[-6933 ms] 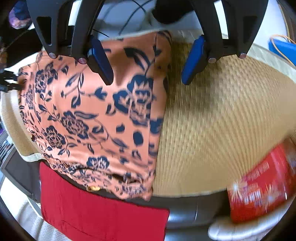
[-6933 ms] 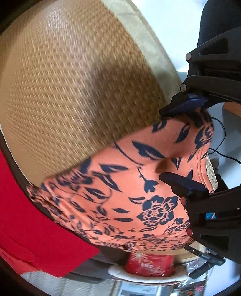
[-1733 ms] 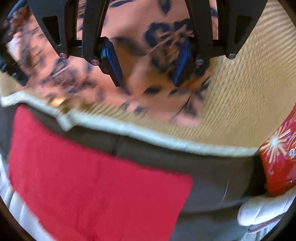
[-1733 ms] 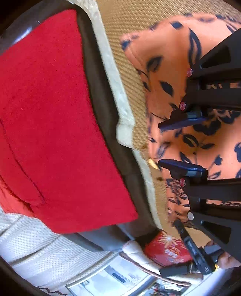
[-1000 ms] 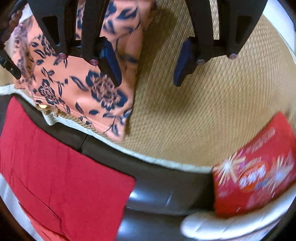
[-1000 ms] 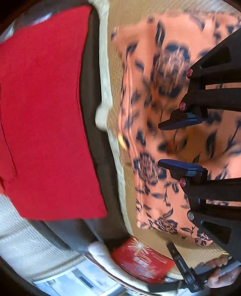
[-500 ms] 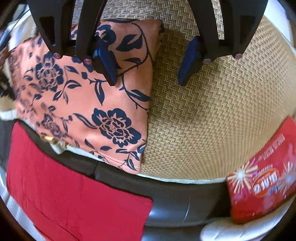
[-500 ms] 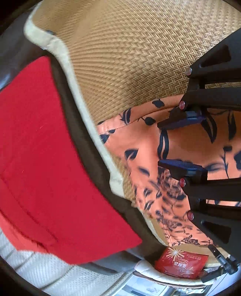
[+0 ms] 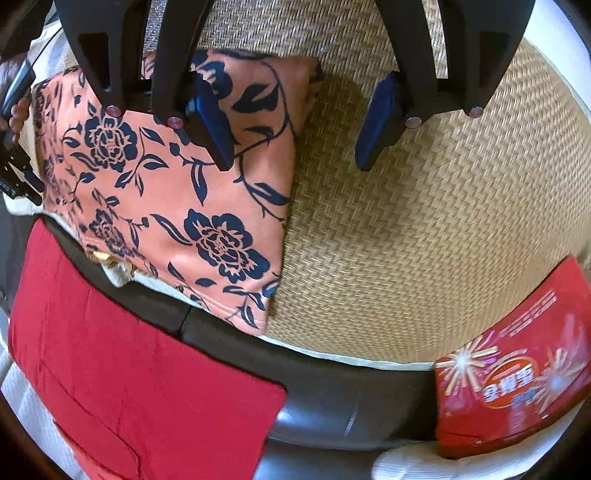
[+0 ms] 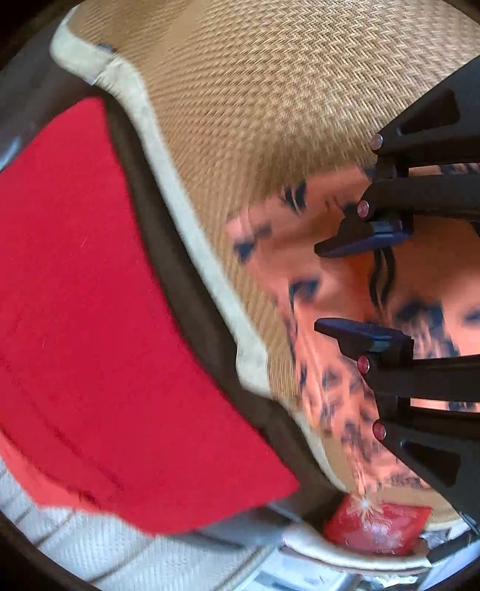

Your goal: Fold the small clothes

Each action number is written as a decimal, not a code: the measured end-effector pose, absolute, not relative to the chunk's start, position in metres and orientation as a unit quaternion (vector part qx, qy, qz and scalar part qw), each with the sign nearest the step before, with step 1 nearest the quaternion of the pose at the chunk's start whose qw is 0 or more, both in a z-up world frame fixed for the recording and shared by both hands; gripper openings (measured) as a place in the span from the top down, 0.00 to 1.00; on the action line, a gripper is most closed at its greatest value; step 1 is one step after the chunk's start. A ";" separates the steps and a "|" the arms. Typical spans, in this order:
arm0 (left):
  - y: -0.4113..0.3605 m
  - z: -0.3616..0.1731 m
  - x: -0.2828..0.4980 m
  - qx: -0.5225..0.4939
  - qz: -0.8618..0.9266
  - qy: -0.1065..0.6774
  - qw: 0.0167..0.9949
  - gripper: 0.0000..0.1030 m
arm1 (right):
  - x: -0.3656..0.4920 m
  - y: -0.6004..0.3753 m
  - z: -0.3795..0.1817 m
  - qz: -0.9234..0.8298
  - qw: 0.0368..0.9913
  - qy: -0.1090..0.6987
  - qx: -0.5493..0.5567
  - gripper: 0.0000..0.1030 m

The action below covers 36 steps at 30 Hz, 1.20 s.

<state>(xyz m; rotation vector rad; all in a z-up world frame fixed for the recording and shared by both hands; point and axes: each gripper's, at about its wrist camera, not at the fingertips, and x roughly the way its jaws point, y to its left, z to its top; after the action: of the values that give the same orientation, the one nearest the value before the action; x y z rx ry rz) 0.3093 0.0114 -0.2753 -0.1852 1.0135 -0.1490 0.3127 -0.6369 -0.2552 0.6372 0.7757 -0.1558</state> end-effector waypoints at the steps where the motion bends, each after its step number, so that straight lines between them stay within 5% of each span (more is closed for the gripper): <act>1: 0.014 -0.274 0.305 -0.095 -0.069 0.482 0.868 0.32 | 0.310 -0.627 -0.247 -0.059 0.880 0.363 0.300 0.63; 19: 0.008 -0.289 0.260 -0.162 -0.126 0.475 0.856 0.26 | 0.307 -0.425 -0.254 0.112 0.882 0.421 0.181 0.63; 21: 0.008 -0.289 0.262 -0.167 -0.127 0.469 0.858 0.34 | 0.315 -0.432 -0.264 0.092 0.879 0.430 0.184 0.63; 25: 0.010 -0.291 0.266 -0.182 -0.131 0.459 0.860 0.47 | 0.327 -0.449 -0.292 0.079 0.852 0.472 0.213 0.81; 28: 0.009 -0.293 0.268 -0.194 -0.132 0.452 0.861 0.47 | 0.326 -0.451 -0.293 0.084 0.848 0.474 0.219 0.82; 31: 0.006 -0.297 0.270 -0.209 -0.137 0.446 0.860 0.34 | 0.328 -0.452 -0.296 0.090 0.845 0.475 0.227 0.82; 34: 0.004 -0.299 0.271 -0.228 -0.148 0.438 0.857 0.31 | 0.328 -0.461 -0.301 0.097 0.839 0.474 0.249 0.90; 35: 0.004 -0.300 0.271 -0.233 -0.151 0.436 0.856 0.33 | 0.326 -0.467 -0.301 0.098 0.837 0.474 0.256 0.93; 36: 0.003 -0.300 0.272 -0.235 -0.153 0.435 0.856 0.48 | 0.327 -0.469 -0.304 0.101 0.834 0.473 0.266 0.98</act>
<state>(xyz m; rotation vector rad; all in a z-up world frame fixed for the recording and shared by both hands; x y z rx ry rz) 0.2718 0.0035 -0.3004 -0.4949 0.9148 -0.3208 0.3271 -0.4686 -0.3037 0.5643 1.0028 0.2145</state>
